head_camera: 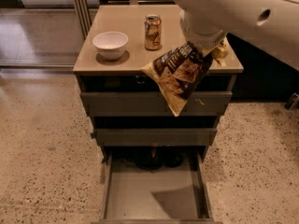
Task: Pick brown chip bag from bottom drawer and place on counter
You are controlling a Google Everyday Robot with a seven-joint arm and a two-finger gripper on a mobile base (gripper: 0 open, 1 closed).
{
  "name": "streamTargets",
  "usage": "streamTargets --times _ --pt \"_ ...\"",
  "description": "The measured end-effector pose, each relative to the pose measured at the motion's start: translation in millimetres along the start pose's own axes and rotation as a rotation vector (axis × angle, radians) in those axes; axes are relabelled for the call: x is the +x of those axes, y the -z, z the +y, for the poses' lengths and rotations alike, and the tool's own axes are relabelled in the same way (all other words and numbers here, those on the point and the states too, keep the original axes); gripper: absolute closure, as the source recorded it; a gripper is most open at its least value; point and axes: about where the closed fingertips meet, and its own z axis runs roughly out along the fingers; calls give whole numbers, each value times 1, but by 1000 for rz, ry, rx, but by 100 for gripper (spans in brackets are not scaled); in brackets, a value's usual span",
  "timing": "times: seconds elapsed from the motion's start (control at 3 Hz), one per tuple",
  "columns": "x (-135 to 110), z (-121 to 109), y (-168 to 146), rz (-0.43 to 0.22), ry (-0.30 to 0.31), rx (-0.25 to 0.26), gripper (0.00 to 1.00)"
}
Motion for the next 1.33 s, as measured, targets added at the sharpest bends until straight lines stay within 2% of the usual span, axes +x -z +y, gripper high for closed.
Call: streamTargets --times 0.33,0.67,1.0,1.33 --pt "30 -26 -6 -24 38 112 100" --pt "44 -48 -21 -69 78 205 100" --pt "57 -66 -43 -113 109 265 100" --pt "67 -86 -79 -144 135 274 100"
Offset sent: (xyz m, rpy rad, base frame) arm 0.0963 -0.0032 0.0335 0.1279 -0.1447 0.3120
